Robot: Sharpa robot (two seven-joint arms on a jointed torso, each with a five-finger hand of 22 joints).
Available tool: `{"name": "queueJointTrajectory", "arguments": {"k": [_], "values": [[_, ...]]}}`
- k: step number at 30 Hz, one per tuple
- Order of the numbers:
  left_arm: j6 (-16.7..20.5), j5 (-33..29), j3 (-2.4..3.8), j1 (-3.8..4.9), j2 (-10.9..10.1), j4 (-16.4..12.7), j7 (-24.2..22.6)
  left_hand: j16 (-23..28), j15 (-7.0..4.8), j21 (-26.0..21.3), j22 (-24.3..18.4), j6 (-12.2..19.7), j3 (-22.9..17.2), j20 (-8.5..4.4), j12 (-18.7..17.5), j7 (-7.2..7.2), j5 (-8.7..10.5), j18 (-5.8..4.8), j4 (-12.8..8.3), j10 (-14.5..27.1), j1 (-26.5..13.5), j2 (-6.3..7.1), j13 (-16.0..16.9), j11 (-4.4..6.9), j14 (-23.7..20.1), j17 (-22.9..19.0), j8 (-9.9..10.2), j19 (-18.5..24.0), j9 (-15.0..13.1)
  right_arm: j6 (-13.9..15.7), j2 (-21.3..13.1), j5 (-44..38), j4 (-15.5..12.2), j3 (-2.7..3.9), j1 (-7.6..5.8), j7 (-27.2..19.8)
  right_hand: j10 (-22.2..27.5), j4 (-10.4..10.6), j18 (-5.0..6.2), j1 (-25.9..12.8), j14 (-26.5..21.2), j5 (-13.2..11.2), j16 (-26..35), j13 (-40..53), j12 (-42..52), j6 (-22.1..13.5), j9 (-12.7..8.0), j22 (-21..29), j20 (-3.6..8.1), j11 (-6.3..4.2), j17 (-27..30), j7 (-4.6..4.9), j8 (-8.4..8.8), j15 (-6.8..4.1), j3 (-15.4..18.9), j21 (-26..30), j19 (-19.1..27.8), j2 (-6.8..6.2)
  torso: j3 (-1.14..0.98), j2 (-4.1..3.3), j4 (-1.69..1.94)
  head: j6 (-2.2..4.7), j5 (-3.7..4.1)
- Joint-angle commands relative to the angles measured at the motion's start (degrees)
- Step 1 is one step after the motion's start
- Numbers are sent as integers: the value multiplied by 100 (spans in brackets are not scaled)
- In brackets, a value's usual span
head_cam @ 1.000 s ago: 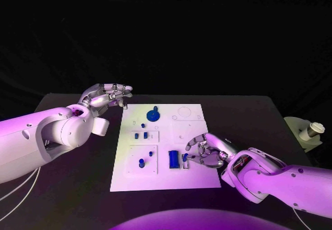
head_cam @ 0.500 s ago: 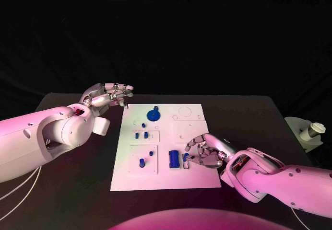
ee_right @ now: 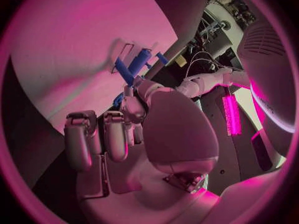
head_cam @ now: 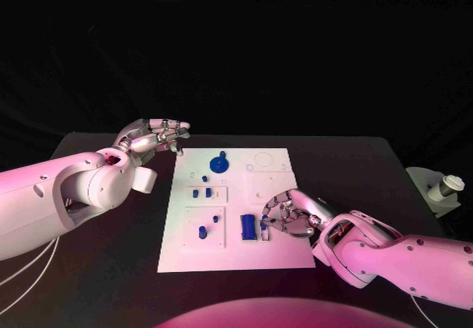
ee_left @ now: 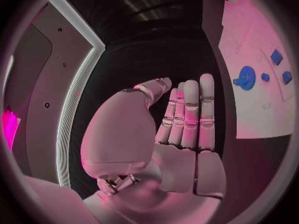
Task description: Assemble the parts on the task board
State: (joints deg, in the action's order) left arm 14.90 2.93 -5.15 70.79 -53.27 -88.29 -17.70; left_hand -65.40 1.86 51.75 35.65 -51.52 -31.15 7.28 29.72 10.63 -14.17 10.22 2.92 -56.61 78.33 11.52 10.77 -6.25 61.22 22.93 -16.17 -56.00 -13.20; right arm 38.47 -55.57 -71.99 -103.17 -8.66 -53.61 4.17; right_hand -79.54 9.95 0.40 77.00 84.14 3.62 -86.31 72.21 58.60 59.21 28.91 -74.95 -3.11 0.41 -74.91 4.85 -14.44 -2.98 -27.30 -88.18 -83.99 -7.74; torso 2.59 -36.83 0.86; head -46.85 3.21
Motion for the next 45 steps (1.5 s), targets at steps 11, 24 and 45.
{"name": "queueJointTrajectory", "arguments": {"k": [11, 24, 45], "values": [[-88, 14, 4, 3, 6, -15, -21, 1, 20, -38, -6, 29, 5, 23, 25, -16, 0, 33, 40, 23, -5, -64, 7, 0, -14, -8, -31, -18, -8, -128, 85, -21, 166, 0, 6, 60, -37, -35, -3, 25, 410, -43, -18, -8, 3, 17, 20, -1456, 30, -13, -634, 3, -22, -48, -36, -18, -539, 40, 1, 4, -3, -18, -10], [-99, 14, 4, 3, 14, -13, 9, 0, 22, -41, -7, 34, 6, 24, 28, -13, 0, 32, 53, 27, -18, -68, 7, -3, -14, -8, -31, -18, -7, -299, 233, -23, 357, 0, 5, 81, 25, 28, 11, -160, 396, -47, 10, -80, -108, -117, -24, -1436, 16, 40, -580, 73, 55, -11, -45, 51, -514, -20, 3, 3, -3, -28, -11], [-95, 14, 3, 3, 9, -14, 27, -1, 25, -46, -10, 45, 7, 27, 30, -10, -1, 32, 69, 40, -32, -70, 6, -6, -16, -8, -27, -18, -5, -521, 261, -39, 368, 0, 4, 89, 22, 54, 10, -216, 398, -42, 8, -71, -80, -125, -39, -1438, 0, 52, -591, 81, 71, 4, -73, 43, -516, -9, -2, 3, -7, -39, -9]]}}
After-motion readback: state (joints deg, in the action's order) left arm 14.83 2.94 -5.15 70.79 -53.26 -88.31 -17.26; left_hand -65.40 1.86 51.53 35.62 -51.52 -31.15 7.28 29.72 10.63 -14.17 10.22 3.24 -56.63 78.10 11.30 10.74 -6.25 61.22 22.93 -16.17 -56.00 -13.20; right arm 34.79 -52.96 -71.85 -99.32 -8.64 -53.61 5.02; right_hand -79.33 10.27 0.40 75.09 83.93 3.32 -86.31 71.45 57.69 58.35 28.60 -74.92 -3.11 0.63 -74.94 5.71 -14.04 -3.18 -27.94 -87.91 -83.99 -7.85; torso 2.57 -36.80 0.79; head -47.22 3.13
